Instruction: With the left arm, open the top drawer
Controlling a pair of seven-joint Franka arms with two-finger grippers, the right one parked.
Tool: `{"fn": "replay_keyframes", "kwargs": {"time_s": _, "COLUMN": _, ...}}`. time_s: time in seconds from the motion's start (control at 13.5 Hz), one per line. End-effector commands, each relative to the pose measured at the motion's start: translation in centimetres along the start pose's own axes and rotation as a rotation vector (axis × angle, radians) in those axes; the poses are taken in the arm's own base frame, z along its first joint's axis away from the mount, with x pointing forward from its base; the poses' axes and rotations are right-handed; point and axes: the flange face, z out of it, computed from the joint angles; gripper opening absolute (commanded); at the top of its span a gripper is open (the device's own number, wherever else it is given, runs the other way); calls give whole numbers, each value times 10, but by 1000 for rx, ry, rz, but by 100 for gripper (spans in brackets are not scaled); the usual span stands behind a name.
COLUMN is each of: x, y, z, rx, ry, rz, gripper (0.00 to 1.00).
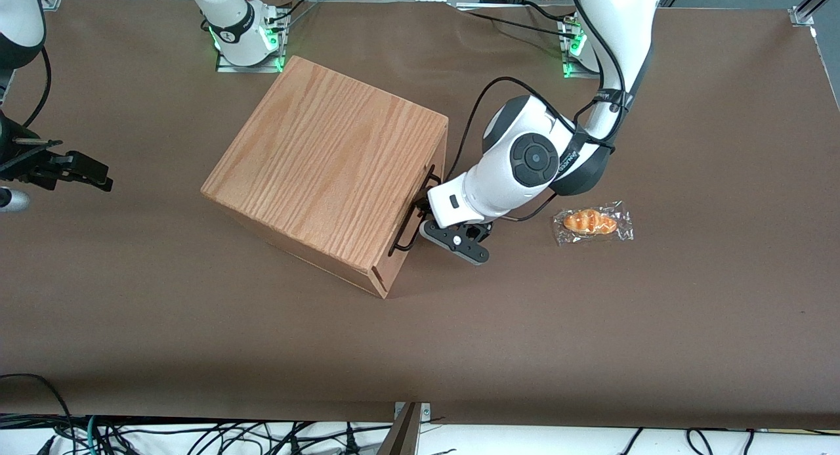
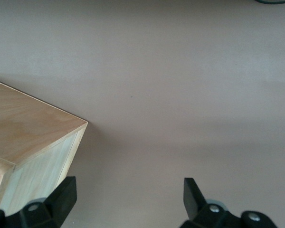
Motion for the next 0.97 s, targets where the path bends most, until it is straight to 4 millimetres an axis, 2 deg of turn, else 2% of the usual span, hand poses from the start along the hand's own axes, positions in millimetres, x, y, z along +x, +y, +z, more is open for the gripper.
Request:
{"fn": "replay_keyframes", "kwargs": {"time_s": 0.0, "x": 6, "y": -14, "z": 3, "rx": 40, "ry": 2, "rz": 56, "gripper": 100}}
{"fn": "replay_keyframes", "kwargs": {"time_s": 0.22, "x": 8, "y": -31, "z": 0, "rx": 130, "ry": 2, "rz": 93, "gripper": 100}}
{"fn": "replay_keyframes", "kwargs": {"time_s": 0.67, "x": 15, "y": -125, "z": -31, "rx": 146, "ry": 19, "rz": 96, "gripper": 100}}
{"fn": "replay_keyframes", "kwargs": {"time_s": 0.89, "x": 15, "y": -139, "z": -36, "rx": 149, "ry": 17, "rz": 80, "gripper": 100}}
